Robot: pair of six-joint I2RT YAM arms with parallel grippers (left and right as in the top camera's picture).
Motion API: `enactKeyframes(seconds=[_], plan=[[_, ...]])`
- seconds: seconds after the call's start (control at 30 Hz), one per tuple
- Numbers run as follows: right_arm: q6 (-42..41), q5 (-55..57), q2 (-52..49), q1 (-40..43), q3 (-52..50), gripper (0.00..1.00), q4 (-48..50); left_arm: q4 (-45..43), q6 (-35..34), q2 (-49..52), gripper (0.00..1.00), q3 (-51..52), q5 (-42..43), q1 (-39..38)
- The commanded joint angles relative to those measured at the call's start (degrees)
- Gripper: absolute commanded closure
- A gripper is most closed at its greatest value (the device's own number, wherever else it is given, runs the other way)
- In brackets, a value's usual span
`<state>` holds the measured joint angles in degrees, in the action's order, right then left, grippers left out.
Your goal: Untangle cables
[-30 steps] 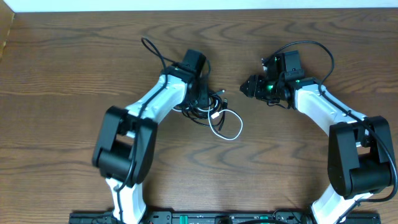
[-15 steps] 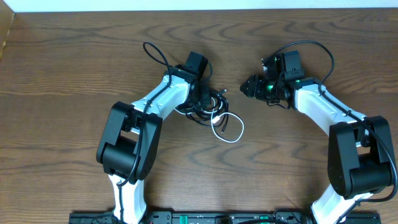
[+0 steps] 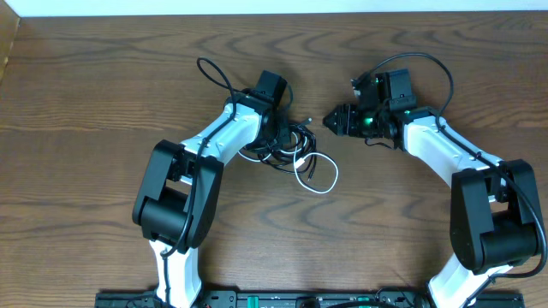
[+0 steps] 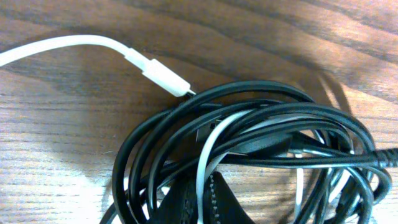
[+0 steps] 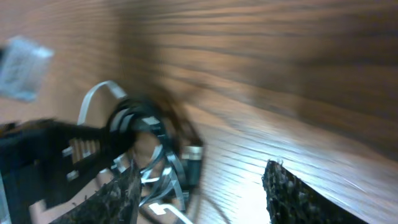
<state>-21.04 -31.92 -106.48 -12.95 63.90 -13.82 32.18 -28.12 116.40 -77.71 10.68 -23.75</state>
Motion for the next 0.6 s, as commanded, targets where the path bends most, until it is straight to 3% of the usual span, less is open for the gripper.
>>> enactKeyframes(seconds=[0.0, 0.27, 0.57], plan=[[4.61, -7.72, -0.35, -0.28, -0.07, 0.36, 0.79, -1.01, -0.04, -4.74, 0.92, -1.01, 0.59, -0.07], [1.22, -6.05, -0.37, -1.01, -0.07, 0.41, 1.27, -1.70, -0.04, -12.79, 0.92, -1.01, 3.39, -0.11], [0.46, -5.95, -0.37, -4.81, -0.07, 0.41, 4.26, -1.73, -0.07, -13.42, 0.92, -0.96, 5.44, -0.11]])
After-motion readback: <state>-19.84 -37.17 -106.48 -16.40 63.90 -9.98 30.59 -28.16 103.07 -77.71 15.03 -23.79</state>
